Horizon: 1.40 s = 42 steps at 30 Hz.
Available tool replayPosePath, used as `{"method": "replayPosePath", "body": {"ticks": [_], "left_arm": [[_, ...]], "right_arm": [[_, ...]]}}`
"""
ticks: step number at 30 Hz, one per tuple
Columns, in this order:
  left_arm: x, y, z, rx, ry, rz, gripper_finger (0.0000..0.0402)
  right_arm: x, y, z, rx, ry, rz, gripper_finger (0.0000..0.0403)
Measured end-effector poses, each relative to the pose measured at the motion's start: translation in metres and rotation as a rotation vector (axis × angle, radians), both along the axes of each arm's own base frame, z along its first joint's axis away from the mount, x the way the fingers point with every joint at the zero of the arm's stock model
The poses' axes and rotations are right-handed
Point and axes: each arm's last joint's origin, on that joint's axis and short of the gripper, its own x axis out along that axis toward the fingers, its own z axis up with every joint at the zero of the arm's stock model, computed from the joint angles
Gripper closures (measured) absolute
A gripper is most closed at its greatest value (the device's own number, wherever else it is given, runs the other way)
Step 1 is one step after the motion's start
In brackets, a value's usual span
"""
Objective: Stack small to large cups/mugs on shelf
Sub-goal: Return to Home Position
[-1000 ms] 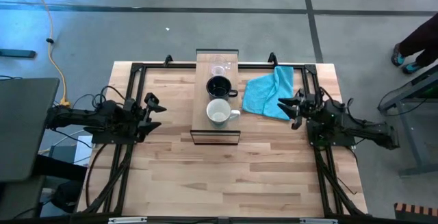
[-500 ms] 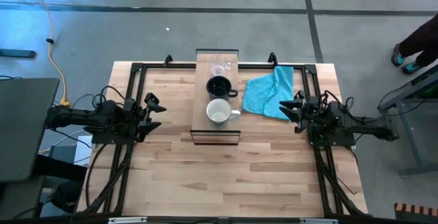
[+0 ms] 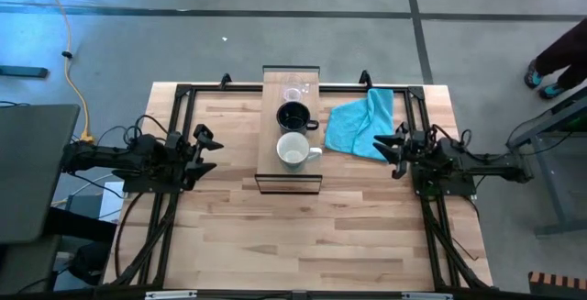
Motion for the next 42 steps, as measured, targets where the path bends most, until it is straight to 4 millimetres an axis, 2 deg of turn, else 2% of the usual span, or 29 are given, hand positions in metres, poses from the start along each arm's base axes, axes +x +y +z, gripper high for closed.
{"method": "replayPosePath", "body": {"ticks": [6,10,18,23,32,42], "left_arm": [[0.0,0.0,0.0,-0.003,0.0,-0.002,0.0131],[0.0,0.0,0.0,-0.001,0.0,-0.007,0.0131],[0.0,0.0,0.0,-0.022,0.0,-0.019,0.0131],[0.0,0.0,0.0,-0.033,-0.003,-0.024,0.0131],[0.0,0.0,0.0,-0.062,-0.004,-0.037,0.0131],[0.0,0.0,0.001,-0.048,-0.008,-0.031,0.0131]], "right_arm": [[0.001,-0.002,-0.013,0.049,0.123,-0.059,0.0288],[0.002,-0.002,-0.013,0.025,0.132,-0.065,0.0288],[0.003,0.004,-0.016,0.007,0.16,0.14,0.0288],[0.004,0.006,-0.018,-0.007,0.184,0.208,0.0288],[0.009,0.007,-0.025,-0.004,0.279,0.252,0.0288],[0.007,0.006,-0.017,0.015,0.222,0.224,0.0288]]}}
